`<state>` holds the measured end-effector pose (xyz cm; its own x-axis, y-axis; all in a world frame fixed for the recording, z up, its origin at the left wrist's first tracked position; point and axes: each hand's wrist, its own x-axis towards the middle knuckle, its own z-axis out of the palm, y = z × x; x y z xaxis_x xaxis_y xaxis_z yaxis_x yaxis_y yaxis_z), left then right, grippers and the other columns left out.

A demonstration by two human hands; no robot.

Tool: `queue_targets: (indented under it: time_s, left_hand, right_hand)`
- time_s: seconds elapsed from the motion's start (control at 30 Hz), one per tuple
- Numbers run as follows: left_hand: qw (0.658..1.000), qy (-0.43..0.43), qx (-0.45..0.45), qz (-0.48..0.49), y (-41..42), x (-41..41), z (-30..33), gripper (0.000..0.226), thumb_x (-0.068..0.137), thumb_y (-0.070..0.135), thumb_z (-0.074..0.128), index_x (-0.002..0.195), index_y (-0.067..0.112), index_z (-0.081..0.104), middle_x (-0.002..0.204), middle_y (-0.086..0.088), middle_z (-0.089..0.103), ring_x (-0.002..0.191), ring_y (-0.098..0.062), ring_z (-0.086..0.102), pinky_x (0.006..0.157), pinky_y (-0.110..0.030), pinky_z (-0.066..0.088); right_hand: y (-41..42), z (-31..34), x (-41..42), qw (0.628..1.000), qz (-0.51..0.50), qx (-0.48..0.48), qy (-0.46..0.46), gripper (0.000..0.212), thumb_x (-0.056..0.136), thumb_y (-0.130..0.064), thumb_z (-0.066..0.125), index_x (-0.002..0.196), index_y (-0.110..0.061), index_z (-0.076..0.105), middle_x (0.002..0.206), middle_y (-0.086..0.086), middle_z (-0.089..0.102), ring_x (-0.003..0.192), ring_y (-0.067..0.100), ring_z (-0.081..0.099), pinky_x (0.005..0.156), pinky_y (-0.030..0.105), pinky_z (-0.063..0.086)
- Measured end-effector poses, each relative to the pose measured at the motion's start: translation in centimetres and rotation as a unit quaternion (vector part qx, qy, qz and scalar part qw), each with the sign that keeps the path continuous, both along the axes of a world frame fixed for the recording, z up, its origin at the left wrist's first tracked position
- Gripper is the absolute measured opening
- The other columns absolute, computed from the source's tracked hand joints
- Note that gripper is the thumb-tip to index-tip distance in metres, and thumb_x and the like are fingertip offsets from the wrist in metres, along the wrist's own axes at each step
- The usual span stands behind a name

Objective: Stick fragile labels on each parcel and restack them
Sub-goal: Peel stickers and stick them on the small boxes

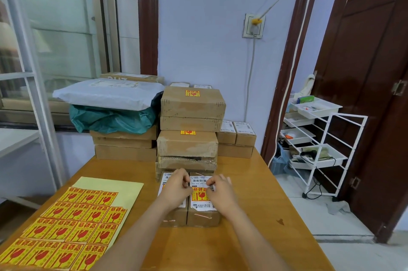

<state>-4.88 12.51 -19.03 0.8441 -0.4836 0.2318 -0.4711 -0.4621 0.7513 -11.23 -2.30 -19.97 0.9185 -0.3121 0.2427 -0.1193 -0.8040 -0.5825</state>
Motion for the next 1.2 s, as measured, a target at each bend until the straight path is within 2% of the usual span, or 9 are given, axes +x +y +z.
queue_targets:
  time_s: [0.13, 0.27, 0.37, 0.53, 0.7, 0.8, 0.9, 1.07, 1.2]
  left_hand:
    - [0.983, 0.121, -0.136, 0.003, 1.0, 0.3, 0.6, 0.012, 0.089, -0.002, 0.054, 0.086, 0.009, 0.050, 0.084, -0.008, 0.061, 0.076, -0.018, 0.057, 0.071, -0.027, 0.049]
    - [0.903, 0.258, -0.343, -0.007, 2.4, 0.4, 1.8, 0.013, 0.091, -0.008, 0.047, 0.088, 0.003, 0.051, 0.082, -0.015, 0.061, 0.076, -0.024, 0.059, 0.074, -0.030, 0.053]
    - [0.869, 0.279, -0.407, -0.012, 3.1, 0.2, 2.3, 0.019, 0.092, -0.011, 0.041, 0.084, 0.004, 0.051, 0.079, -0.013, 0.060, 0.074, -0.023, 0.058, 0.070, -0.028, 0.053]
    - [0.911, 0.173, -0.360, 0.101, 3.8, -0.3, 2.0, 0.021, 0.091, -0.007, 0.044, 0.077, 0.005, 0.052, 0.073, -0.011, 0.059, 0.065, -0.020, 0.055, 0.061, -0.028, 0.047]
    - [0.935, 0.091, -0.296, 0.174, 4.8, -1.2, 0.3, 0.013, 0.093, 0.001, 0.050, 0.082, 0.006, 0.056, 0.082, -0.005, 0.062, 0.074, -0.018, 0.058, 0.061, -0.025, 0.044]
    - [0.931, 0.129, -0.296, 0.169, 5.2, -1.4, -0.9, 0.009, 0.094, 0.008, 0.053, 0.097, 0.012, 0.060, 0.096, -0.006, 0.065, 0.088, -0.022, 0.064, 0.071, -0.033, 0.052]
    - [0.926, 0.172, -0.301, 0.153, 5.3, -2.0, -2.2, 0.018, 0.096, 0.011, 0.050, 0.110, 0.019, 0.058, 0.106, -0.004, 0.066, 0.096, -0.023, 0.064, 0.079, -0.038, 0.054]
    - [0.908, 0.217, -0.333, 0.129, 5.1, -3.5, -2.8, 0.031, 0.097, 0.008, 0.047, 0.124, 0.023, 0.053, 0.109, 0.000, 0.063, 0.094, -0.015, 0.063, 0.068, -0.026, 0.050]
    - [0.921, 0.212, -0.313, 0.099, 5.2, -3.9, -3.0, 0.044, 0.096, 0.006, 0.049, 0.136, 0.024, 0.046, 0.104, 0.010, 0.062, 0.093, -0.008, 0.062, 0.067, -0.020, 0.048]
  right_hand:
    - [-0.2, -0.2, 0.0, 1.000, -0.005, -0.005, 0.000, 0.028, 0.094, -0.004, 0.043, 0.114, -0.015, 0.060, 0.116, -0.005, 0.051, 0.114, 0.013, 0.037, 0.094, 0.027, 0.039]
    - [-0.1, -0.4, -0.1, 1.000, -0.005, -0.002, -0.007, 0.032, 0.094, -0.002, 0.043, 0.117, -0.016, 0.060, 0.109, -0.011, 0.045, 0.114, 0.011, 0.038, 0.098, 0.027, 0.040]
    - [-0.2, -0.6, 0.0, 1.000, -0.007, 0.008, -0.012, 0.032, 0.094, -0.001, 0.042, 0.117, -0.016, 0.060, 0.109, -0.011, 0.046, 0.112, 0.009, 0.038, 0.096, 0.025, 0.040]
    - [-0.2, -0.8, -0.1, 0.999, -0.001, 0.026, -0.018, 0.030, 0.095, -0.002, 0.041, 0.115, -0.015, 0.060, 0.115, -0.008, 0.050, 0.113, 0.010, 0.038, 0.095, 0.024, 0.039]
    - [0.0, -1.3, -0.4, 0.996, 0.002, 0.078, -0.034, 0.030, 0.094, -0.001, 0.041, 0.110, -0.016, 0.061, 0.108, -0.012, 0.049, 0.114, 0.010, 0.038, 0.090, 0.021, 0.037]
    - [0.1, -1.8, -0.8, 0.992, 0.017, 0.109, -0.063, 0.028, 0.093, -0.002, 0.047, 0.105, -0.023, 0.061, 0.109, -0.015, 0.052, 0.113, 0.007, 0.043, 0.097, 0.027, 0.042]
    - [0.2, -3.0, -1.7, 0.970, 0.019, 0.200, -0.135, 0.035, 0.091, 0.000, 0.050, 0.100, -0.032, 0.061, 0.113, -0.021, 0.054, 0.108, 0.003, 0.053, 0.093, 0.037, 0.050]
    - [0.6, -5.0, -2.8, 0.937, -0.049, 0.312, -0.147, 0.029, 0.096, -0.016, 0.050, 0.120, -0.032, 0.056, 0.129, -0.016, 0.050, 0.124, 0.009, 0.046, 0.107, 0.042, 0.040]
    - [0.9, -5.1, -2.9, 0.926, -0.034, 0.364, -0.093, 0.030, 0.098, -0.034, 0.048, 0.127, -0.037, 0.048, 0.127, -0.010, 0.058, 0.118, 0.009, 0.054, 0.103, 0.039, 0.045]
